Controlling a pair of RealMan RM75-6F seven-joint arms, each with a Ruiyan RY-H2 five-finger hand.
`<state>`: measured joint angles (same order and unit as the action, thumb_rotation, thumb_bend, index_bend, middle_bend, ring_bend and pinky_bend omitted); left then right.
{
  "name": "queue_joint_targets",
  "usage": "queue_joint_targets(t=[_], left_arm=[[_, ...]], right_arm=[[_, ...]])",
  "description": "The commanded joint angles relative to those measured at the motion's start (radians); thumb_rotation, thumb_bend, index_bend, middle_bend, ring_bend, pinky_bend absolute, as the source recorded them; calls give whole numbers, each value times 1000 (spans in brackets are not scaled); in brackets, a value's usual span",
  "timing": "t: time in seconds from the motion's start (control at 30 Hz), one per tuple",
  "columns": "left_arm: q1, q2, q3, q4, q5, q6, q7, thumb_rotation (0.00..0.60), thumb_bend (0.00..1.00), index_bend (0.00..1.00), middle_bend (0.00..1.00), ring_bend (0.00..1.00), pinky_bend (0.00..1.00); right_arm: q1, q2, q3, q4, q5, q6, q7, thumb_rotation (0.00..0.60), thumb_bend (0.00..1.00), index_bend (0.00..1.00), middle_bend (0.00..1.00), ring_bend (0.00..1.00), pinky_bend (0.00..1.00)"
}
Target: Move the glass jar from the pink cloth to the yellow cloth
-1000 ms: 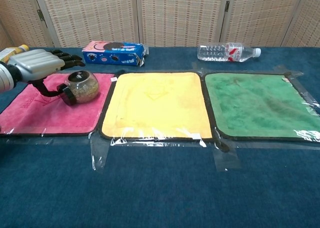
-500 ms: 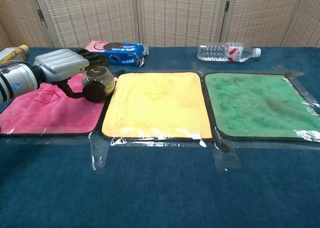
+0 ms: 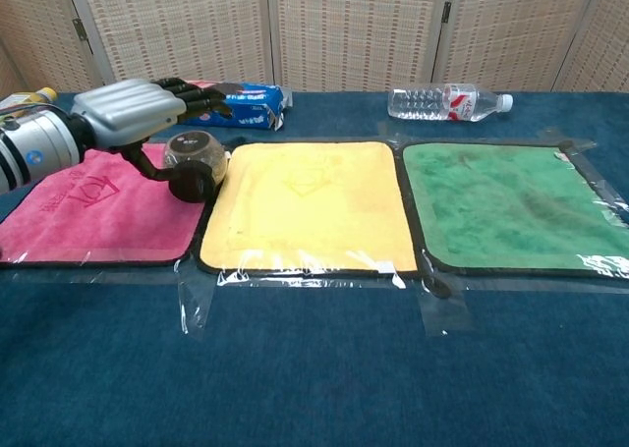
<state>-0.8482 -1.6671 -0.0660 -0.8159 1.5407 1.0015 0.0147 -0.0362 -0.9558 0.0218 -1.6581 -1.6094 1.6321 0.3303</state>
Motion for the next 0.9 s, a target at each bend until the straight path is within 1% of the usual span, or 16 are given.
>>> queue_joint_targets(t=[0.03, 0.13, 0.23, 0.43, 0.67, 0.9], left_arm=[[25, 36, 11, -16, -8, 10, 13, 600, 343, 19, 20, 24, 63], [36, 53, 13, -6, -16, 8, 11, 600, 342, 19, 20, 25, 63], [35, 47, 5, 19, -35, -13, 2, 600, 343, 20, 20, 26, 64], [-4, -29, -12, 145, -64, -96, -16, 600, 343, 24, 20, 27, 65], [-53, -106, -29, 274, -81, -158, -49, 600, 343, 24, 20, 27, 65], [-100, -161, -23, 374, -70, -202, -90, 600, 343, 27, 20, 27, 64]], right_arm=[[2, -1, 1, 2, -2, -2, 2, 600, 452, 0, 49, 69, 0], [3, -1, 0, 2, -5, -1, 0, 600, 452, 0, 49, 71, 0], [2, 0, 0, -1, -7, 1, -3, 600, 452, 0, 49, 70, 0], [-2, 6, -3, -12, -8, 3, -14, 600, 452, 0, 49, 70, 0], [-10, 13, -4, -22, 4, 6, -24, 600, 451, 0, 49, 70, 0], [-22, 21, -6, -29, 9, 15, -31, 600, 452, 0, 49, 69, 0]])
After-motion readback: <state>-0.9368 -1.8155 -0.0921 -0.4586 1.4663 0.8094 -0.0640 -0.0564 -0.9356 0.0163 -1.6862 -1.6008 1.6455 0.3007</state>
